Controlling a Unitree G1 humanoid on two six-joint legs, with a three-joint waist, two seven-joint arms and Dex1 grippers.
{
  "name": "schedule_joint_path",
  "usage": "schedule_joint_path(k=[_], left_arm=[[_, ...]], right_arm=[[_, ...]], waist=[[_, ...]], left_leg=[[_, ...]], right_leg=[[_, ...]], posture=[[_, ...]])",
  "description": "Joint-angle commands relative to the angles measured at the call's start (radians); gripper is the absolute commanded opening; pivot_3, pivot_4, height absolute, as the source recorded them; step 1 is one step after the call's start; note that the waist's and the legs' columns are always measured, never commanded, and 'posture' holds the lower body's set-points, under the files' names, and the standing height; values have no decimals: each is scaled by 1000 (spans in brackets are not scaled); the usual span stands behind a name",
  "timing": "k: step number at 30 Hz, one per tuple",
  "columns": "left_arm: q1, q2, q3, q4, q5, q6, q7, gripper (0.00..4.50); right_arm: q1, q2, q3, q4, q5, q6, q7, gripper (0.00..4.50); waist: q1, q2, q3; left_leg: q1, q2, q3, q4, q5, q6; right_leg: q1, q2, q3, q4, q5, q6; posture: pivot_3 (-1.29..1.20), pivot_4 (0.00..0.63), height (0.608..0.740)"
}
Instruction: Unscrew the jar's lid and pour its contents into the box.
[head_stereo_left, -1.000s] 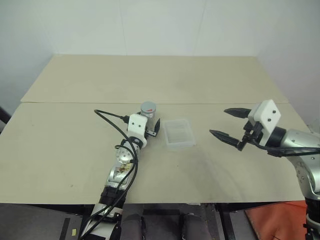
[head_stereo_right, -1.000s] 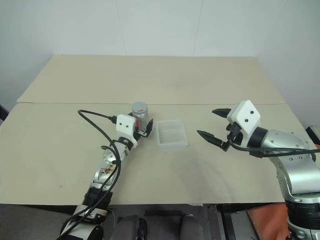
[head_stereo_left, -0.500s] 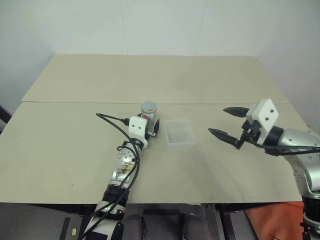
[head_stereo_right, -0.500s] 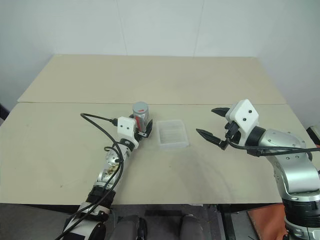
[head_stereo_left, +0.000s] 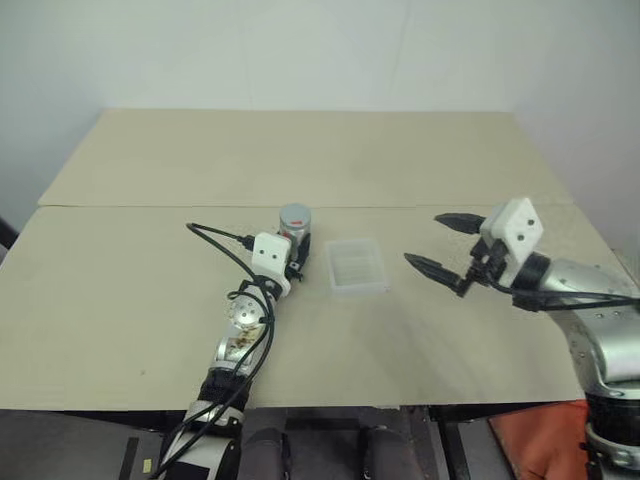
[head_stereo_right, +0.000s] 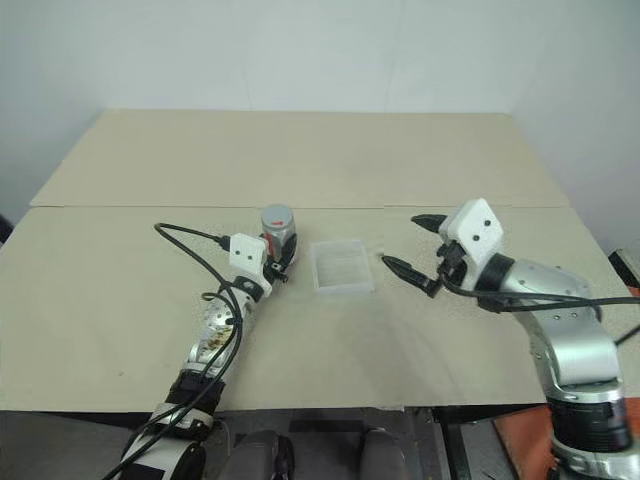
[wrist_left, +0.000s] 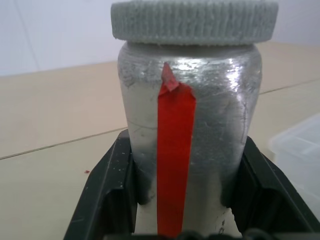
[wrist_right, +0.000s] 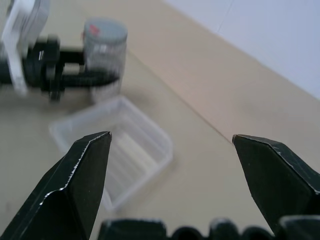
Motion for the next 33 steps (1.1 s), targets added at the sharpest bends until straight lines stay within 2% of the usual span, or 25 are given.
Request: schedule_joint_path(k=[1, 4, 8, 15, 33], left_arm=[[21, 42, -38, -129, 7, -11, -69, 1996], [49, 75, -61, -214, -15, 14, -132, 1996], [57, 102, -88, -283, 11, 50, -158, 1996], [75, 80, -100, -333, -5, 61, -156, 1996], [98, 52, -101, -354, -19, 65, -170, 1996]], right_arm=[[-49, 93, 23, -88, 67, 72, -104, 4500], [-55, 194, 58, -138, 93, 94, -176, 4500], [-51, 290, 174, -150, 15, 54, -248, 4500], [-54, 356, 271, -107, -68, -51, -253, 4500], [-73, 450, 278, 28, -167, -198, -293, 4500]], waist=[[0, 0, 0], [2, 0, 0], [6, 1, 0], [2, 1, -1], [1, 1, -1]], left_leg=[[0, 0, 0, 0, 0, -1], [-1, 0, 0, 0, 0, -1], [-3, 0, 0, 2, 0, 0], [-4, 0, 0, 2, 0, 0], [-3, 0, 0, 2, 0, 0]], right_leg=[[0, 0, 0, 0, 0, 0], [-1, 0, 0, 0, 0, 0], [-1, 0, -1, 1, 0, 0], [-1, 0, -1, 1, 0, 0], [-1, 0, -1, 0, 0, 0]], posture=[[0, 150, 740], [0, 150, 740], [0, 150, 740], [0, 150, 740], [0, 150, 740]])
